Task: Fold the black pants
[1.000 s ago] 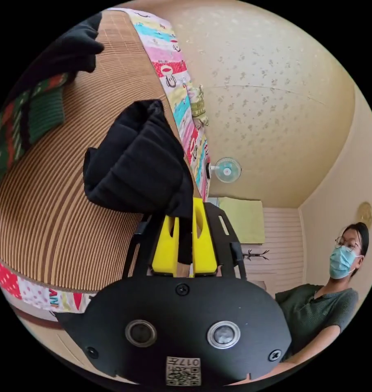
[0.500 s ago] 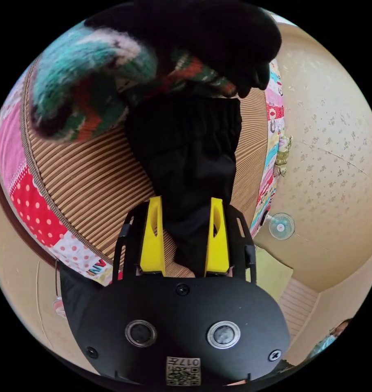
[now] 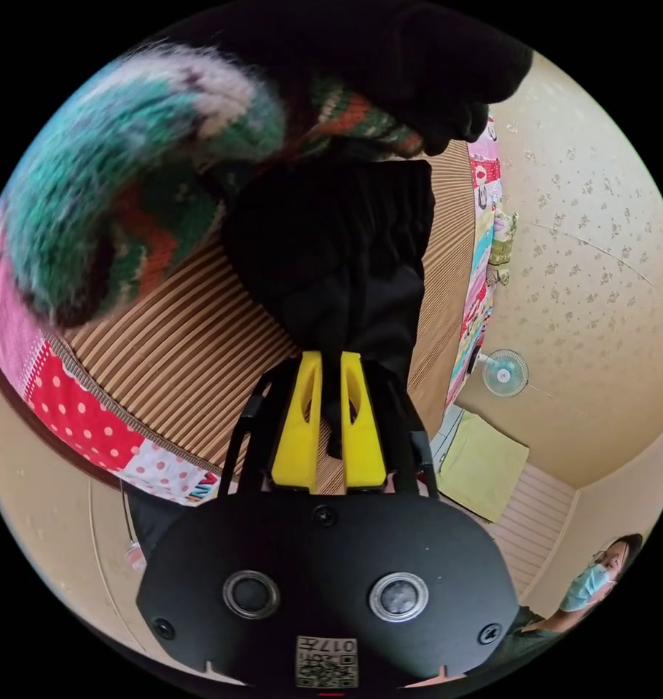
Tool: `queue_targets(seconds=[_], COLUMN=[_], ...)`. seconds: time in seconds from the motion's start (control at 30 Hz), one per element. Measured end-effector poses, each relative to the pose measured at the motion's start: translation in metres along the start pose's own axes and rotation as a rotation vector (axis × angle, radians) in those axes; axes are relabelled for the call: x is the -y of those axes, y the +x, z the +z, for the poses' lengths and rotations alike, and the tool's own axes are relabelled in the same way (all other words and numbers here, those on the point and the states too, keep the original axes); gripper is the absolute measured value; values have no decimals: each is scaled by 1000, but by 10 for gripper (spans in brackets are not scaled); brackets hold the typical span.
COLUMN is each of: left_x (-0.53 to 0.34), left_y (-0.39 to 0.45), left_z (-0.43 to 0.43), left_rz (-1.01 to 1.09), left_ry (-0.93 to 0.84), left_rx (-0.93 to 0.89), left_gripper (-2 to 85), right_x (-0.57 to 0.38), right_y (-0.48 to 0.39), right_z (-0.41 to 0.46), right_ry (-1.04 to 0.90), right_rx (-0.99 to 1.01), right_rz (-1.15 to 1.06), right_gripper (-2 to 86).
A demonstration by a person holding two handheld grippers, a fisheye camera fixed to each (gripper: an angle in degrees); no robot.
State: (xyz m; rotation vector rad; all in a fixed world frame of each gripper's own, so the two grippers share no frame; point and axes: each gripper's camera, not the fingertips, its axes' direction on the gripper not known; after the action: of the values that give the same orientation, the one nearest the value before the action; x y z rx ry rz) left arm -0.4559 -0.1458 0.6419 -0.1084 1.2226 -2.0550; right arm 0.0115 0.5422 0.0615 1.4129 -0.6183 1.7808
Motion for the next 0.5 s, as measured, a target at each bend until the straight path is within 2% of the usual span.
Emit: queue_targets(seconds=[0.17,0.33,0.4,0.5], left_x=[-14,-22,-21,-25], left_y=[-8,-6,-4,-1], left_z=[6,10,13,11], left_rz=[-67,-138,-144,-166], left_ry=[93,180,181,239], left_rx=[-14,33,51,84], left_gripper=[81,120,124,130], right_x=[12,33,42,36], right_y=[10,4,-5,-18], right_z=[10,18,18,1], right_ry=[-8,-22,-97,-86], right_rx=[111,123,54,-10], right_rz=[27,100,79,-16], right_gripper=[84,44,21,12])
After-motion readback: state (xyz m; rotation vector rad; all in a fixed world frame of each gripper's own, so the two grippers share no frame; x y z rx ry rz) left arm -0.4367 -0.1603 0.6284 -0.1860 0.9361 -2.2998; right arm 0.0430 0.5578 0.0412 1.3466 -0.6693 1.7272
